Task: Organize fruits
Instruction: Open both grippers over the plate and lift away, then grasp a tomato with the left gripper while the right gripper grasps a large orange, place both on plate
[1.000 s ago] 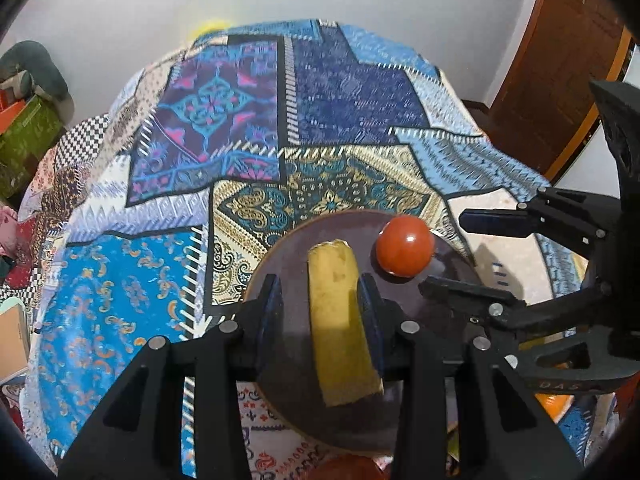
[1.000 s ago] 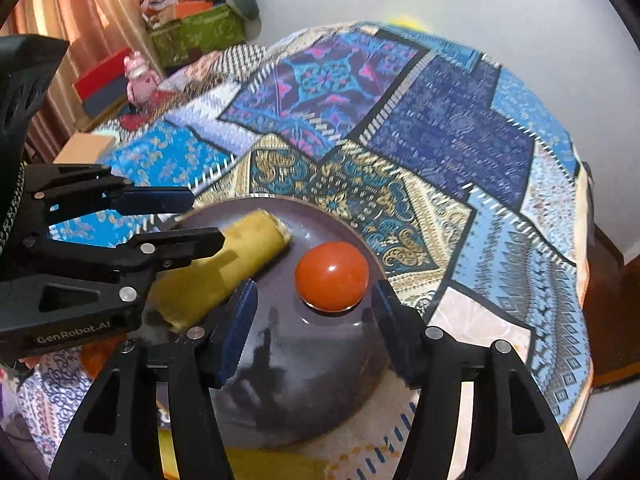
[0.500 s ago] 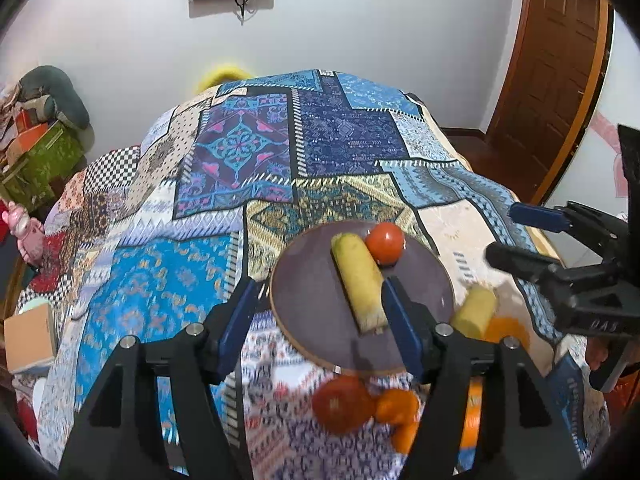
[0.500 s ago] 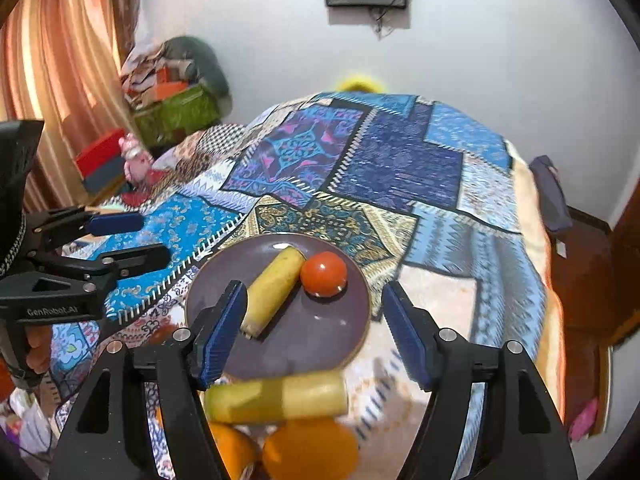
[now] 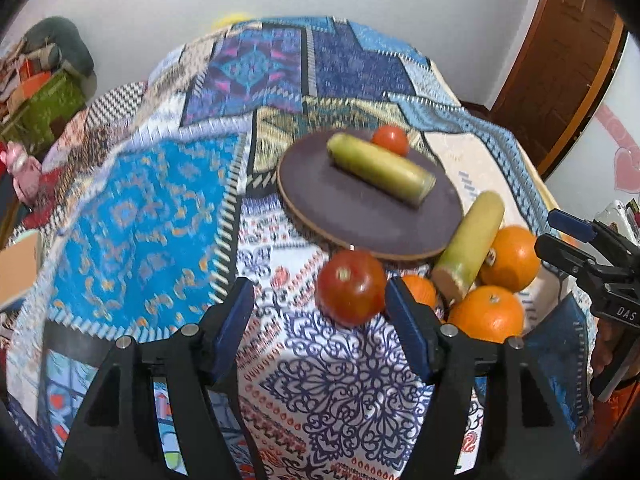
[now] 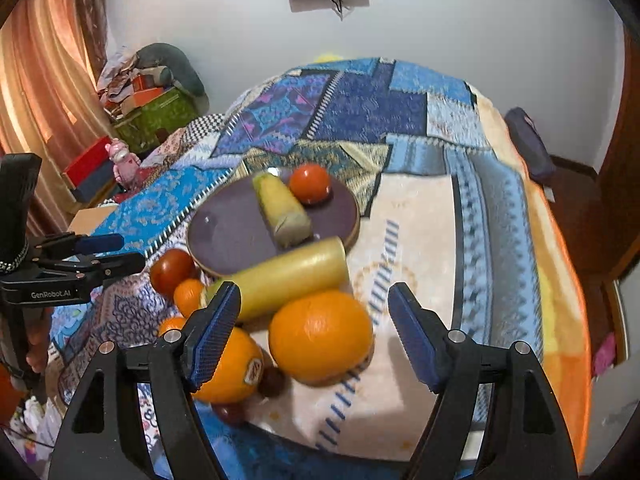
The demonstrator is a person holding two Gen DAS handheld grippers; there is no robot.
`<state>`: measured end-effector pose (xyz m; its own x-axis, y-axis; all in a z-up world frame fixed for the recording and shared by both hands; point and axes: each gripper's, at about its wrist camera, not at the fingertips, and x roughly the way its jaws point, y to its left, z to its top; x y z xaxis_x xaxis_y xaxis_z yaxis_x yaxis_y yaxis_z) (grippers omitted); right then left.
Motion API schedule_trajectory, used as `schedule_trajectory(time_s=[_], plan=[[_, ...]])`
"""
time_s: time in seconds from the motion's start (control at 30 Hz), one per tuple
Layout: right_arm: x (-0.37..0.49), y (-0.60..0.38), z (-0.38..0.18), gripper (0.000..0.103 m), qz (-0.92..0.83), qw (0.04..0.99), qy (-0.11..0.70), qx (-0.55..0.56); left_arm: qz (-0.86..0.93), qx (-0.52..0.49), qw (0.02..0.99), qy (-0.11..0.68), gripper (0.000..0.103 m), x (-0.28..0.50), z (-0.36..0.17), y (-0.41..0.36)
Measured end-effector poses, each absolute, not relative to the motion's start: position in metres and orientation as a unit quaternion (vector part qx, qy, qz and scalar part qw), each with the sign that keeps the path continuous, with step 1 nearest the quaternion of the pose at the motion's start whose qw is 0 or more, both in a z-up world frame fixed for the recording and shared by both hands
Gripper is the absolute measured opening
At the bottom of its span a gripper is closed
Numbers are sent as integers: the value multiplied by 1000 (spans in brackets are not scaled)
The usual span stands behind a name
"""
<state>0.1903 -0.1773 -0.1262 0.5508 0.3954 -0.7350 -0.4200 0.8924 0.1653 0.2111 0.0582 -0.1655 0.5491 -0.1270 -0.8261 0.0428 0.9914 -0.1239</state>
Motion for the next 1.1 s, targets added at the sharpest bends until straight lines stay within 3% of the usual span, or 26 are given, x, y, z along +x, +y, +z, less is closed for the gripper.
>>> schedule_trajectory(time_s=[0.6, 0.67, 0.73, 0.87, 1.1], plan=[[193, -177, -172, 73, 223, 859, 460, 9, -68, -90, 866, 487, 68, 236, -195, 49], [194, -178, -173, 68, 227, 857, 462, 15, -68, -95, 865, 487, 68, 238, -197, 51], [193, -179, -172, 68, 228, 858, 461, 17, -71, -103, 864, 488, 65, 240, -198, 53], [191, -178, -170, 67, 227, 860, 457, 16, -95, -122, 857, 492, 49, 243, -197, 54], [188, -184, -163, 67, 226, 862, 453, 25, -90, -110, 860, 490, 48, 237, -191, 50]])
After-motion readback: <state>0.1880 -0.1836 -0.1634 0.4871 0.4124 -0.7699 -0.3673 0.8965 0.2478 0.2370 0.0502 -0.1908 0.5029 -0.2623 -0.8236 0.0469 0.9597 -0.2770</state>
